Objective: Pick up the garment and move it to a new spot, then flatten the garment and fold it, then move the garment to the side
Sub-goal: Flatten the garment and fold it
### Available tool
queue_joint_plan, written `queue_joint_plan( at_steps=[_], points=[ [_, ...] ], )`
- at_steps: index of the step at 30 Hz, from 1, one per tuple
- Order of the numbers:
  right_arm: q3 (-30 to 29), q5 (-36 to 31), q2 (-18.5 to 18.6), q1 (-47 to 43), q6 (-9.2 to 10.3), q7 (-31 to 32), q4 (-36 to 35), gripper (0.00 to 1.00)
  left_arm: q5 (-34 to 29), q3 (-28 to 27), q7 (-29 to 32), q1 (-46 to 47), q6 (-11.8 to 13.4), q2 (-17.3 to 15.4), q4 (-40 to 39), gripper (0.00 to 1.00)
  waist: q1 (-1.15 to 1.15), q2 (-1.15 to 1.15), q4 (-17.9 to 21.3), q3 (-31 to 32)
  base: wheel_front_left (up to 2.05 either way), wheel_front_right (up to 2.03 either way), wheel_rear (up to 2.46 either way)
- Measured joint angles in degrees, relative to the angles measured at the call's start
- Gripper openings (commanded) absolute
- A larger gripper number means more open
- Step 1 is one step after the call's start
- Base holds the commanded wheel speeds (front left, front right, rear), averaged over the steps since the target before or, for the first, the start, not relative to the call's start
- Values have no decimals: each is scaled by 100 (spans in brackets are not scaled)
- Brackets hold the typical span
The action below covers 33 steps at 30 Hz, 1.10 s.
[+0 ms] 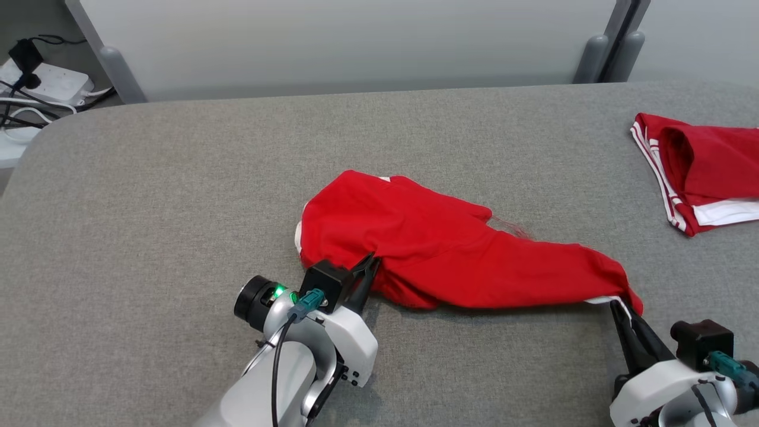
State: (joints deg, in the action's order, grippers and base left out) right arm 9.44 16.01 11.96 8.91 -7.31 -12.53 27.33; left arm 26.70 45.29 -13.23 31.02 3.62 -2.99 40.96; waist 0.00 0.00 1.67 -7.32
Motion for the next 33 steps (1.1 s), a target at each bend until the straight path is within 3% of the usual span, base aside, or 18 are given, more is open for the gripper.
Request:
queue_joint_plan(
  at_steps=[4, 10, 13, 15, 18, 19, 21, 22, 24, 25, 26, 27, 28, 30, 33],
  points=[
    [-15, -5, -67, -151, 0, 0, -3, 0, -45, 42, 323, -20, 101, -274, -825, 0, 0, 0, -4, 134, 0, 0, 0],
    [-160, -65, -56, -309, 0, 0, -63, 0, -334, 203, 1809, -44, 520, -1143, -3374, 0, 0, 0, 46, 246, 0, 0, 0],
    [-154, -124, -59, -343, 0, 12, -87, 0, -466, 197, 2214, 19, 583, -1407, -3899, 0, 0, 0, 95, 208, 0, 0, 0],
    [-130, -153, -58, -333, 0, 21, -105, 0, -637, 216, 2167, 154, 557, -1492, -3684, 0, 0, 0, 140, 168, 0, 0, 0],
    [-8, -163, -64, -287, 0, 65, -160, 0, -764, 353, 1873, 548, 253, -1408, -2897, 0, 0, 0, 248, 103, 0, 0, 0],
    [-8, -163, -64, -287, 0, 65, -160, 0, -764, 353, 1873, 548, 253, -1408, -2897, 0, 0, 0, 248, 103, 0, 0, 0],
    [42, -164, -66, -203, 0, 67, -236, 0, -723, 420, 1618, 749, -19, -1200, -2242, 0, 0, 0, 316, 42, 0, 0, 0],
    [41, -165, -56, -104, 0, 66, -257, 0, -757, 547, 1369, 899, -191, -968, -1472, 0, 0, 0, 367, -28, 0, 0, 0],
    [41, -165, -40, -64, 0, 66, -271, 0, -860, 586, 1025, 1009, -178, -804, -717, 0, 0, 0, 405, -93, 0, 0, 0],
    [41, -165, -40, -64, 0, 66, -271, 0, -860, 586, 1025, 1009, -178, -804, -717, 0, 0, 0, 405, -93, 0, 0, 0],
    [42, -165, -40, -57, 0, 66, -271, 0, -998, 582, 780, 1086, -38, -751, -364, 11, 0, 0, 420, -120, 0, 0, 0],
    [42, -165, -40, -53, 0, 66, -270, 0, -1121, 564, 483, 1176, 152, -697, -76, 40, 0, 0, 430, -145, 0, 0, 0],
    [42, -165, -41, -52, 0, 66, -269, 0, -1150, 482, 190, 1265, 326, -631, 144, 100, 0, 0, 435, -167, 0, 0, 0],
    [42, -168, -49, -44, 0, 65, -268, 0, -1102, 360, -14, 1440, 387, -442, 447, 100, 0, 0, 429, -203, 0, 0, 0],
    [22, -168, -52, -18, 0, 58, -263, 0, -975, 296, -101, 1508, 226, -138, 583, 100, 0, 0, 366, -227, 0, 0, 0]
  ],
)
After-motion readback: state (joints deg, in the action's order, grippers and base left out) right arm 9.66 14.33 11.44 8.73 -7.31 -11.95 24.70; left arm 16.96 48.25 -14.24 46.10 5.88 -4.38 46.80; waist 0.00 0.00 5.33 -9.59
